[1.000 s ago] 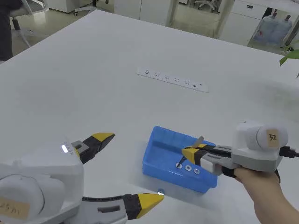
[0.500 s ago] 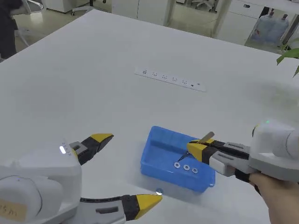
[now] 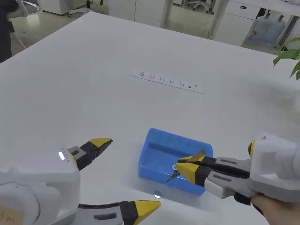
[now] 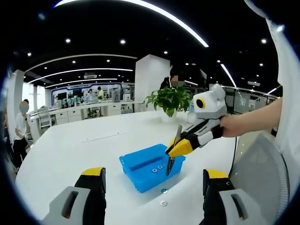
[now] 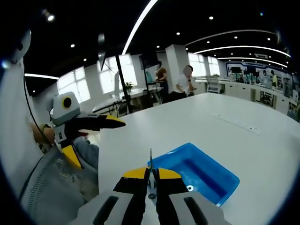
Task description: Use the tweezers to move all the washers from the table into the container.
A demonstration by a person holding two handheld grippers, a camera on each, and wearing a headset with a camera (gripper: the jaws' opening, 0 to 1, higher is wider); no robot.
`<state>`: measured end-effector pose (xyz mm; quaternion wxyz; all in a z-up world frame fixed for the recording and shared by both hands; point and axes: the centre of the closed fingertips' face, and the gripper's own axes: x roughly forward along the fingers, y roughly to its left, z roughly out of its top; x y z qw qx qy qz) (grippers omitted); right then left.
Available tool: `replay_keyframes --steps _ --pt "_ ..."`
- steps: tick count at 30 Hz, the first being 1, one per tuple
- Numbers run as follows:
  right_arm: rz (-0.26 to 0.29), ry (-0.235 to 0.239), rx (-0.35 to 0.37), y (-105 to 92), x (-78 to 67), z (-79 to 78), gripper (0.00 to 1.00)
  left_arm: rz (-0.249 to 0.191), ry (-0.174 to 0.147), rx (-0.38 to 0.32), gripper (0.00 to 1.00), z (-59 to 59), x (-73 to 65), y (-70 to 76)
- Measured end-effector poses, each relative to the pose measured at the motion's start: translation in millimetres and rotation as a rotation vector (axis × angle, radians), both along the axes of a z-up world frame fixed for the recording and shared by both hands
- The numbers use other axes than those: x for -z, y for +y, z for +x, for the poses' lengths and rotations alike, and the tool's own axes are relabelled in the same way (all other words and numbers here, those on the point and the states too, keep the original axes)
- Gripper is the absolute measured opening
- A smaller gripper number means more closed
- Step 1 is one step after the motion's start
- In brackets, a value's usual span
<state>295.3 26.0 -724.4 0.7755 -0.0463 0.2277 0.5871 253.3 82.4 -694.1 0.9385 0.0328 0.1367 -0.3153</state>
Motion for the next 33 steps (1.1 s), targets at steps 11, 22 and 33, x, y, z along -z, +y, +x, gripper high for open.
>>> replay_keyframes --steps 11,22,33 --pt "-0.08 0.025 -0.059 14.0 34.3 -10.1 0.03 0.004 0.0 -0.004 0.87 0.4 0.0 0.8" --pt "-0.124 0.017 -0.071 14.5 47.2 -11.1 0.03 0.003 -0.001 -0.011 0.86 0.6 0.0 2.4" --pt "-0.166 -0.08 -0.154 19.2 47.0 -20.9 0.02 0.003 -0.002 -0.013 0.86 0.3 -0.2 3.1"
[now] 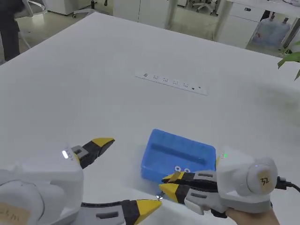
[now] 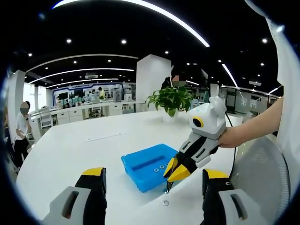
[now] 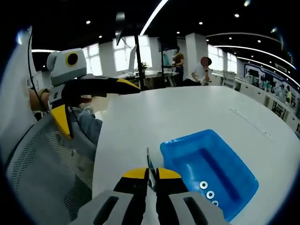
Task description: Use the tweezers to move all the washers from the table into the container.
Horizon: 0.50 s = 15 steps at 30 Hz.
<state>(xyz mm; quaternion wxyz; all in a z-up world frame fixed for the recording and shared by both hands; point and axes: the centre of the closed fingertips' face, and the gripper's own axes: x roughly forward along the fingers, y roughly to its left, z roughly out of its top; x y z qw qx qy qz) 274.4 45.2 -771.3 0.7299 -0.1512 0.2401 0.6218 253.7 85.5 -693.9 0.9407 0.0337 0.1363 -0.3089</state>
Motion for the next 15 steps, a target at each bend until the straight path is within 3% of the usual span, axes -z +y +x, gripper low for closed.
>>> replay_keyframes --steps 7,15 --pt "0.003 0.023 0.017 -4.1 -3.6 0.2 0.02 -0.001 -0.002 -0.003 0.86 0.4 -0.4 0.3" --pt "0.037 0.026 0.012 -4.7 -23.9 -3.1 0.02 -0.005 -0.006 -0.004 0.86 0.6 -1.4 -0.1"
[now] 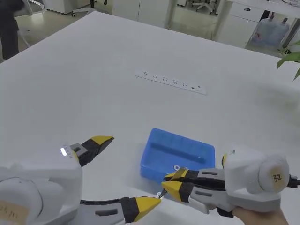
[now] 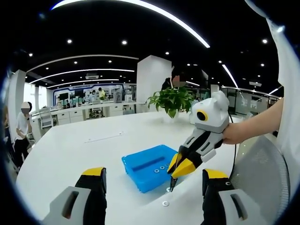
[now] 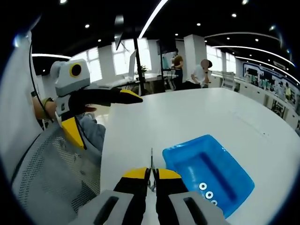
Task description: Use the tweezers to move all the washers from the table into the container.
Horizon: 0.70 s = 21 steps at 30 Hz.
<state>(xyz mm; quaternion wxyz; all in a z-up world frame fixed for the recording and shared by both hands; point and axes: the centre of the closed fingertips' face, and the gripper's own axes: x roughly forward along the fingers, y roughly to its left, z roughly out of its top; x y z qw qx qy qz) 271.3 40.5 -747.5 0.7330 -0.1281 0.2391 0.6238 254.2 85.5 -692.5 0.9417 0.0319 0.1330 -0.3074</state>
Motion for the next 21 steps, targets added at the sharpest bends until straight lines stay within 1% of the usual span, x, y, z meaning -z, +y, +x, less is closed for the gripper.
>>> replay_keyframes --steps 5,8,12,18,19,21 --pt "0.037 0.007 0.016 0.3 -17.9 4.3 0.02 -0.001 0.0 0.001 0.86 -0.3 -0.2 -0.5" --pt "0.076 0.006 0.036 0.3 -30.2 8.2 0.02 -0.002 -0.002 0.001 0.86 -0.4 -0.4 -0.5" --pt "0.117 0.011 0.061 1.0 -40.6 15.7 0.02 -0.004 -0.002 0.0 0.85 -0.2 -0.6 -0.2" --pt "0.171 0.034 0.13 2.1 -49.2 36.3 0.02 -0.007 -0.002 -0.002 0.85 0.1 -0.7 0.4" --pt "0.181 0.042 0.152 2.4 -50.1 42.6 0.02 -0.007 -0.002 -0.003 0.85 0.2 -0.8 0.8" --pt "0.182 0.048 0.181 2.6 -48.8 53.2 0.02 -0.008 0.0 -0.004 0.85 0.4 -0.7 1.1"
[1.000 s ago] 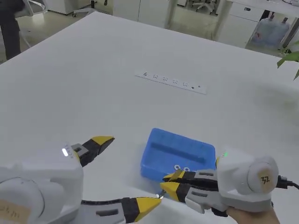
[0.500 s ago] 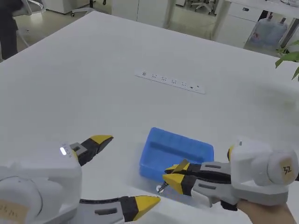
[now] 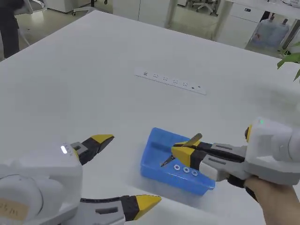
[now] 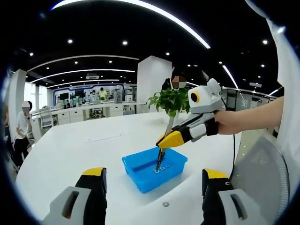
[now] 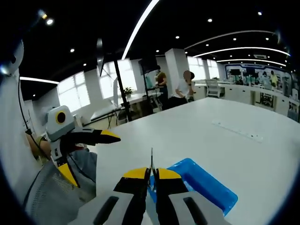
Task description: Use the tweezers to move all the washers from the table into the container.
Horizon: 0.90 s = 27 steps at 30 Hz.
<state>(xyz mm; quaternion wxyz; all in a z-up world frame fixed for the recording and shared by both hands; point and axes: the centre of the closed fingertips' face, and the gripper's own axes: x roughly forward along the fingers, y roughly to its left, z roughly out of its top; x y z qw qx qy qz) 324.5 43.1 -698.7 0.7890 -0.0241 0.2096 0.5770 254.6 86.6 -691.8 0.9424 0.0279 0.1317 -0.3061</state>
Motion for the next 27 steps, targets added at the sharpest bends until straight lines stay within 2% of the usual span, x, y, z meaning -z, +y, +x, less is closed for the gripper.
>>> replay_keyframes --steps 4,10,16,20,27 --pt "-0.031 0.013 0.054 0.8 9.7 18.8 0.02 0.0 0.001 0.002 0.85 0.0 0.1 0.0" --pt "-0.102 0.057 0.093 -0.6 37.6 38.2 0.02 0.002 0.002 -0.001 0.84 0.2 0.5 1.3" --pt "-0.159 0.085 0.092 -2.4 59.6 41.6 0.02 -0.002 0.004 -0.003 0.84 0.3 0.7 1.9" --pt "-0.182 0.083 0.093 -4.0 66.2 41.9 0.02 0.002 0.007 -0.003 0.84 0.4 1.6 2.0" --pt "-0.189 0.084 0.094 -4.0 68.7 43.4 0.02 0.005 0.01 0.001 0.84 0.0 2.6 1.4"
